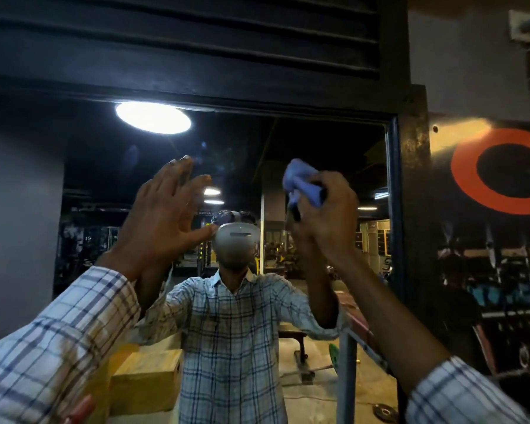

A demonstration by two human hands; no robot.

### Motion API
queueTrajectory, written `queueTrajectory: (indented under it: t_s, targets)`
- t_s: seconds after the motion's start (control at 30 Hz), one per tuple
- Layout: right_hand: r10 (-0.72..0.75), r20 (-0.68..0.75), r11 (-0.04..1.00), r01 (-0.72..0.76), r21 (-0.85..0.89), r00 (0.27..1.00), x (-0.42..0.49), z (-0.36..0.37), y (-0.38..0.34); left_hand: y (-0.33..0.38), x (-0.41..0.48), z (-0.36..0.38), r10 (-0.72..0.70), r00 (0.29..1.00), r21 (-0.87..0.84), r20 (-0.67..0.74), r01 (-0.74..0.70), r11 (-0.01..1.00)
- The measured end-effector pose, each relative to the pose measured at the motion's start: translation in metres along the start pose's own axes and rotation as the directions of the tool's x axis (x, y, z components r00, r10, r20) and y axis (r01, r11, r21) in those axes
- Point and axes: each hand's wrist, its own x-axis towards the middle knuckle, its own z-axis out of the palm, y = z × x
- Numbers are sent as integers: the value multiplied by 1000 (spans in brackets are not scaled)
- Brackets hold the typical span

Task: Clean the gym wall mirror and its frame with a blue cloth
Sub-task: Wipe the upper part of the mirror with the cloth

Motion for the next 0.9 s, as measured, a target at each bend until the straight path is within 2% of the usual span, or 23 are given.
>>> queueTrajectory:
  t_s: [0.03, 0.07, 0.1, 0.17, 0.2, 0.23, 0.27, 0.3, 0.33, 0.37, 0.4, 0.43, 0.47, 0.5, 0.53, 0.57, 0.6, 0.67, 0.73, 0.77, 0.8, 0.87, 0.9]
  targets:
    - [36, -42, 999, -35, 24, 998, -3, 6, -5, -2, -2, -2, -2, 1000, 4, -1, 2, 1000]
    - [-47, 19, 999, 47, -7, 999, -11, 14, -12, -4, -3, -3, -2, 1000, 10, 2, 2, 1000]
    - [-232, 178, 970, 241, -33, 956, -22, 22, -18, -7, -5, -4, 1, 1000, 15, 9, -1, 1000]
    - [-495, 542, 829, 556, 60, 679, -33, 25, -20, -13, -8, -8, -4, 1000, 21, 9, 4, 1000]
    - [-500, 604, 816, 572, 87, 621, -23, 21, -20, -16, -9, -10, -10, 1000, 26, 8, 10, 1000]
    - [-469, 556, 847, 527, 64, 686, -8, 17, -19, -19, -11, -12, -10, 1000, 33, 9, 9, 999]
    - [-391, 421, 904, 427, 9, 818, 9, 15, -19, -21, -12, -13, -9, 1000, 38, 11, 8, 999]
    - [-261, 238, 959, 280, -49, 936, 24, 12, -21, -22, -13, -14, -10, 1000, 39, 15, 10, 999]
    - [-103, 61, 993, 107, -59, 993, 32, 12, -23, -23, -15, -15, -10, 1000, 39, 18, 9, 999]
    - [13, -40, 999, -15, -38, 999, 33, 18, -26, -24, -16, -16, -6, 1000, 44, 16, 5, 999]
    - [32, -46, 999, -32, -8, 998, 29, 27, -33, -24, -17, -17, -2, 1000, 55, 12, 1, 998]
    - [-64, 51, 998, 65, -17, 997, 19, 37, -42, -25, -18, -18, 2, 1000, 64, 12, -2, 998]
    - [-215, 227, 973, 228, -29, 950, 7, 45, -50, -27, -19, -18, 5, 1000, 64, 15, -6, 998]
    - [-340, 417, 922, 385, -26, 843, -2, 48, -54, -31, -20, -19, 4, 1000, 60, 18, -6, 998]
    - [-403, 522, 878, 478, -11, 752, -1, 49, -55, -35, -21, -20, -2, 1000, 59, 19, 1, 998]
    - [-399, 519, 880, 475, -17, 756, 9, 48, -56, -39, -23, -21, -11, 1000, 62, 22, 9, 998]
    - [-337, 426, 923, 384, -25, 839, 23, 47, -56, -44, -24, -22, -15, 1000, 66, 25, 13, 998]
    - [-63, 122, 998, 65, -13, 991, 51, 45, -62, -49, -28, -24, -26, 999, 55, 28, 24, 998]
    - [88, -47, 996, -88, 11, 995, 57, 56, -70, -53, -30, -26, -28, 999, 39, 31, 27, 999]
    - [31, -3, 1000, -31, 1, 1000, 51, 63, -79, -54, -30, -27, -21, 999, 45, 26, 20, 999]
    - [-114, 133, 993, 118, -18, 984, 39, 70, -89, -56, -31, -27, -12, 1000, 57, 23, 10, 998]
    - [-367, 467, 906, 423, -15, 804, 21, 78, -98, -63, -31, -28, -23, 999, 72, 28, 21, 997]
    - [-397, 506, 885, 465, -9, 766, 25, 78, -100, -67, -32, -29, -37, 999, 76, 30, 35, 997]
